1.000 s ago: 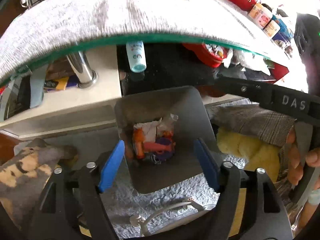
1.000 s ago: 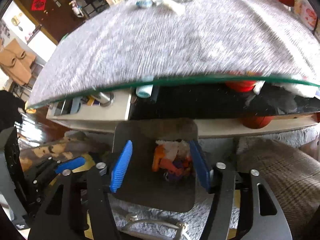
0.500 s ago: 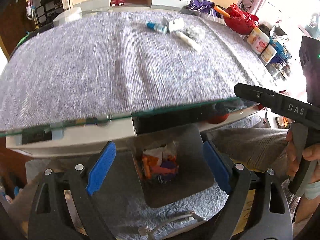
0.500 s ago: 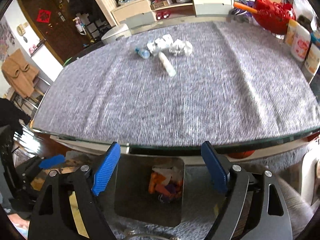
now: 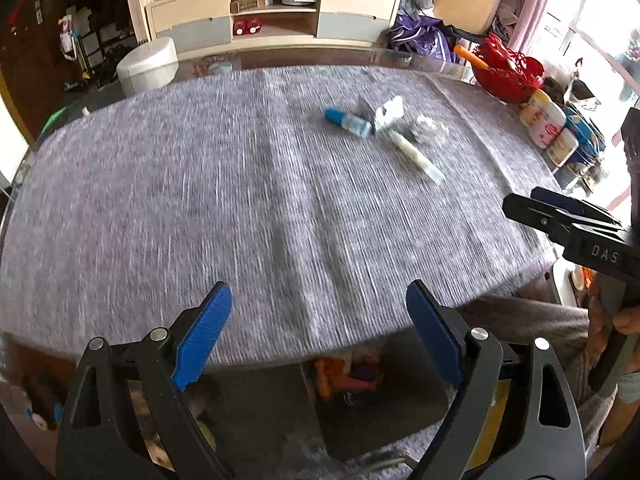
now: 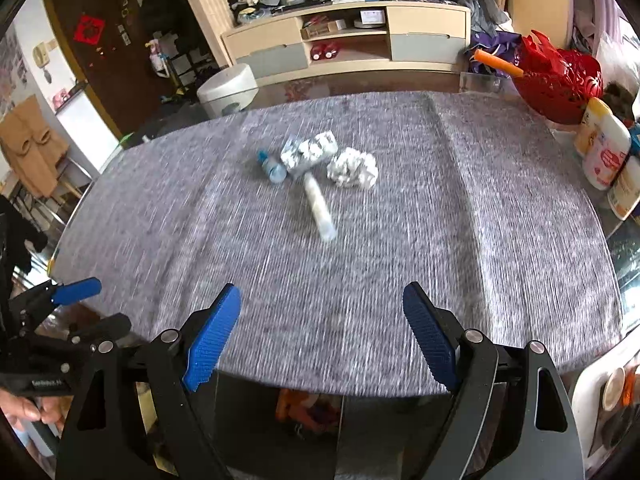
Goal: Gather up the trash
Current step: 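Grasp the blue bottle with the left tool while the right tool grasps the white tube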
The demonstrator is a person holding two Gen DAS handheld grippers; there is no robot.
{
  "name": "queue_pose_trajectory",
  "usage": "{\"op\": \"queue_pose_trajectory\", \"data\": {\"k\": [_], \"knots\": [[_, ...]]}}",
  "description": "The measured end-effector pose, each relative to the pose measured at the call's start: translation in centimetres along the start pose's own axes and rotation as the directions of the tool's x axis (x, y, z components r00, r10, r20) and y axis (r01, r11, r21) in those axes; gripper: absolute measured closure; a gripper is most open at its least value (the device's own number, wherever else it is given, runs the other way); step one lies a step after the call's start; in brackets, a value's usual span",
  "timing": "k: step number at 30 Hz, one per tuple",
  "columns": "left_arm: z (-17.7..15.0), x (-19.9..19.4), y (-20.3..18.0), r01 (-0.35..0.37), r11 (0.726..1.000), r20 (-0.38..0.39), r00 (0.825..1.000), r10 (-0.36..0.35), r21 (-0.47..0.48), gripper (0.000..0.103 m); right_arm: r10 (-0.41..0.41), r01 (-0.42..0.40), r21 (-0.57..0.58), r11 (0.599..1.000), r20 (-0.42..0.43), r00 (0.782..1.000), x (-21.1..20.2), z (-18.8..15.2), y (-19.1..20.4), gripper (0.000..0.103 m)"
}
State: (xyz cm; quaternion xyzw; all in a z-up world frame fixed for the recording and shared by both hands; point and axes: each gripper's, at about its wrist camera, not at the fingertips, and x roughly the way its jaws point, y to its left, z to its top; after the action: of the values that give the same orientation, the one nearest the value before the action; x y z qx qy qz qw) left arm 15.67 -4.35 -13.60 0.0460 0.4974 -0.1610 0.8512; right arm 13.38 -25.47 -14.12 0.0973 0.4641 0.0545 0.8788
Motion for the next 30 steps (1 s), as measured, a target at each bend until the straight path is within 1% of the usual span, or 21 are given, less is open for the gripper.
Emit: {"op": "queue_pose_trajectory", "data": {"k": [4,7,8,11,12,14,18,20,24,25,27,28,29,30], "knots": [[2.5,1.2,0.9,-0.038,0.999,0.009,0.999,0.038,-0.002,0.019,-0.01,0.01,-0.009,1.0,0.0,1.0,1.2,1.2,-0.4,0.019],[4.3,2.2,1.4,-0.047,0.999,0.012,0.999,0.048,-0.017,0.019,-0.009,0.009,-0.031,0.999,-0.005,1.0,2.5,2.1,-0.1,0.02],[4.8,2.5,1.5,-0.049,0.999,0.012,0.999,0.049,-0.02,0.019,-0.01,0.01,-0.036,0.999,-0.005,1.0,2.8,2.3,0.0,0.023],[6.3,3.5,1.5,-0.06,0.998,0.013,0.998,0.06,-0.016,0.019,0.005,-0.006,-0.049,0.999,-0.02,1.0,4.7,3.1,0.4,0.039],[6.6,3.9,1.4,-0.064,0.998,0.013,0.998,0.065,-0.012,0.019,0.007,-0.008,-0.05,0.999,-0.024,1.0,5.1,3.2,0.5,0.042],[7.4,4.6,1.3,-0.07,0.998,0.012,0.997,0.07,-0.003,0.019,0.015,-0.017,-0.055,0.998,-0.034,0.999,6.1,3.4,0.6,0.06],[8.5,5.9,1.1,-0.068,0.998,0.005,0.998,0.068,0.004,0.021,0.03,-0.032,-0.039,0.999,-0.051,0.998,8.1,3.7,0.3,0.069],[9.1,6.7,1.0,-0.058,0.998,0.001,0.998,0.058,0.001,0.026,0.028,-0.03,-0.039,0.999,-0.055,0.998,8.7,3.8,0.2,0.069],[10.3,8.3,0.6,-0.042,0.999,-0.009,0.999,0.042,0.001,0.029,0.009,-0.013,-0.058,0.998,-0.071,0.997,9.9,3.8,0.3,0.069],[10.6,8.9,0.4,-0.04,0.999,-0.013,0.999,0.04,0.004,0.029,0.001,-0.005,-0.069,0.998,-0.064,0.998,10.0,3.8,0.4,0.07],[11.2,9.7,0.0,-0.035,0.999,-0.017,0.999,0.035,0.01,0.029,-0.036,0.031,-0.101,0.994,-0.056,0.998,10.2,3.8,0.9,0.075],[11.5,10.0,-0.2,-0.034,0.999,-0.018,0.999,0.034,0.013,0.029,-0.059,0.053,-0.113,0.992,-0.053,0.997,10.2,3.8,1.0,0.082],[11.9,10.5,-0.4,-0.033,0.999,-0.017,0.999,0.033,0.017,0.029,-0.082,0.076,-0.126,0.989,-0.046,0.996,10.2,3.7,1.1,0.088],[12.2,10.8,-0.5,-0.032,0.999,-0.016,0.999,0.032,0.018,0.029,-0.084,0.078,-0.129,0.989,-0.045,0.995,10.2,3.8,1.2,0.088]]}}
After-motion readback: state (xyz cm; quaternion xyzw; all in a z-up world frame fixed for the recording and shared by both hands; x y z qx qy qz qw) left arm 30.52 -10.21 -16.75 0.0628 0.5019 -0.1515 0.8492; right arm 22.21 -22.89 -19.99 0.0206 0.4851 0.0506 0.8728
